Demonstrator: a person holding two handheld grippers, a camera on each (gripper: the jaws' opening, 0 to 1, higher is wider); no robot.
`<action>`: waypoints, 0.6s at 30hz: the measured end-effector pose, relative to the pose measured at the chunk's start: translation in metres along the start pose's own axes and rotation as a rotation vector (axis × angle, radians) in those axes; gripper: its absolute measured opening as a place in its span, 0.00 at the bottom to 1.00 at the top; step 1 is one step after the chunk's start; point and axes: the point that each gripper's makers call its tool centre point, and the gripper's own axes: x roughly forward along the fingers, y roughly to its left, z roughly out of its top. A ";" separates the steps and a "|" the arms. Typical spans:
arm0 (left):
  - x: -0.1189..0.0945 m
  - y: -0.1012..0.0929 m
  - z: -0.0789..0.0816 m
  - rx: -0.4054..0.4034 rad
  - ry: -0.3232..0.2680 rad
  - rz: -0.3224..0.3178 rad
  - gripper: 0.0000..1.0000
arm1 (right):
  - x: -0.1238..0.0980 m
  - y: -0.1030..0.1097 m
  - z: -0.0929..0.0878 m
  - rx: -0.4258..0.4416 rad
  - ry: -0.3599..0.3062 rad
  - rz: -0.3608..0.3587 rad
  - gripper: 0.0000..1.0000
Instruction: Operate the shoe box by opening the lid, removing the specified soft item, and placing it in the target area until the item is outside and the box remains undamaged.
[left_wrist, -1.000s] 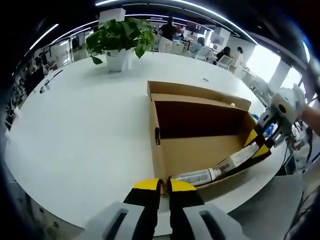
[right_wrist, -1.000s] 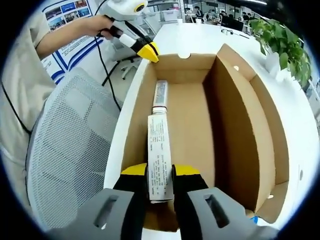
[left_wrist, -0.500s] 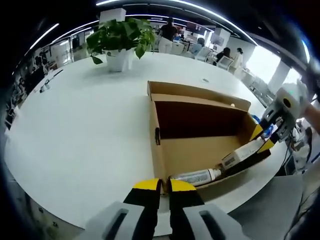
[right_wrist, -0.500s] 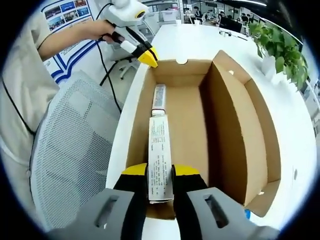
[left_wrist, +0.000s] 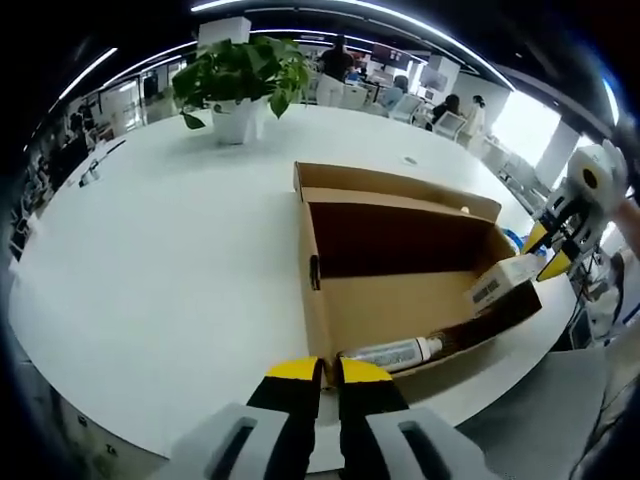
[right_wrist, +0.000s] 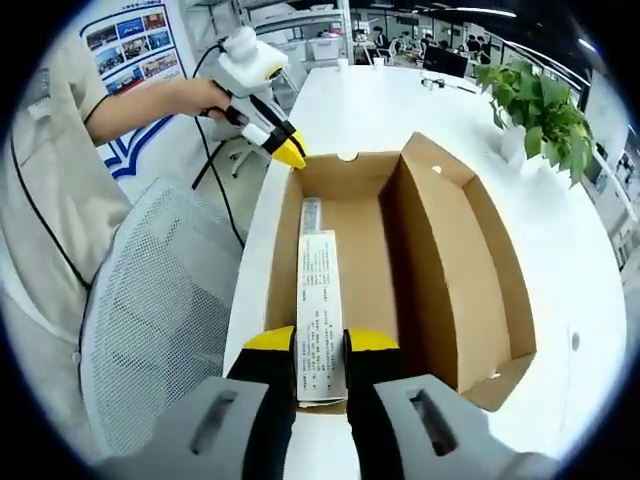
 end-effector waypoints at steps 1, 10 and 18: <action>0.000 0.000 0.000 0.000 -0.001 0.000 0.06 | -0.003 0.001 0.001 -0.001 -0.001 -0.002 0.15; 0.000 0.000 0.000 -0.014 -0.007 -0.006 0.06 | -0.022 0.003 0.005 -0.022 -0.011 -0.009 0.15; 0.000 0.001 0.000 -0.025 -0.007 -0.006 0.06 | -0.041 0.002 0.006 -0.040 -0.023 -0.015 0.15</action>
